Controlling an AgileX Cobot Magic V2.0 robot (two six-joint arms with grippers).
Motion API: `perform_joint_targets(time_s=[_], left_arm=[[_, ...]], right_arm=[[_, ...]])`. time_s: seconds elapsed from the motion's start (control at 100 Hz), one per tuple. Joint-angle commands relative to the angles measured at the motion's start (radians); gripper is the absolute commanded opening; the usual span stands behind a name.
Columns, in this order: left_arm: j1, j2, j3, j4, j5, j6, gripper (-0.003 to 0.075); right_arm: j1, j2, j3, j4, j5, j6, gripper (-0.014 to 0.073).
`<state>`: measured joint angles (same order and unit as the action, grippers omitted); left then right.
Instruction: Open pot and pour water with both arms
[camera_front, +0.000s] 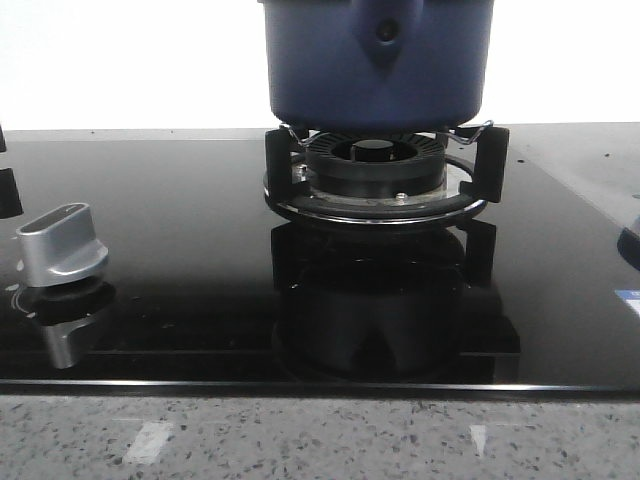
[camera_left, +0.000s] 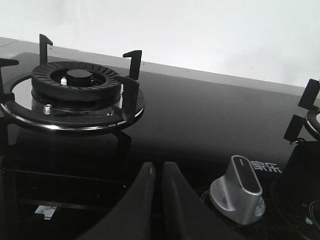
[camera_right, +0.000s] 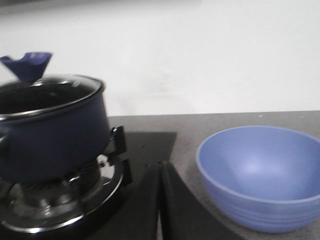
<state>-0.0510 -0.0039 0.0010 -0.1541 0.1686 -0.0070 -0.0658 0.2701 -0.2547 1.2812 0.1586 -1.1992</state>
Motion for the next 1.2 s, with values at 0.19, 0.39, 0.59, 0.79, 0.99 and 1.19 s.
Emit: perform_joint_targets(time_s=[0.19,0.39,0.59,0.79,0.99,1.19], left_arm=[[-0.003,-0.028,0.033,-0.006,-0.071,-0.009,-0.0020],[-0.003,-0.028,0.033,-0.006,-0.071,-0.009,-0.0020],[-0.003,-0.028,0.033,-0.006,-0.071,-0.009,-0.0020],[-0.003,-0.028,0.033,-0.006,-0.071,-0.009,-0.0020],[-0.003,-0.028,0.033,-0.006,-0.071,-0.009,-0.0020],[-0.003,-0.028,0.033,-0.006,-0.071,-0.009,-0.0020]], right_arm=[[-0.002,0.006,-0.026,0.020,-0.069,-0.010,-0.0052],[-0.002,0.006,-0.026,0.022,-0.113,-0.010,-0.0052],[-0.002,0.006,-0.026,0.016,-0.149,-0.010,-0.0052],[-0.002,0.006,0.002,-0.833,-0.178,0.757,-0.0052],[-0.002,-0.046,0.127,-1.148,-0.200,1.068,-0.0052],[-0.002,-0.221,0.290,-1.209,-0.287,1.134,-0.0052]])
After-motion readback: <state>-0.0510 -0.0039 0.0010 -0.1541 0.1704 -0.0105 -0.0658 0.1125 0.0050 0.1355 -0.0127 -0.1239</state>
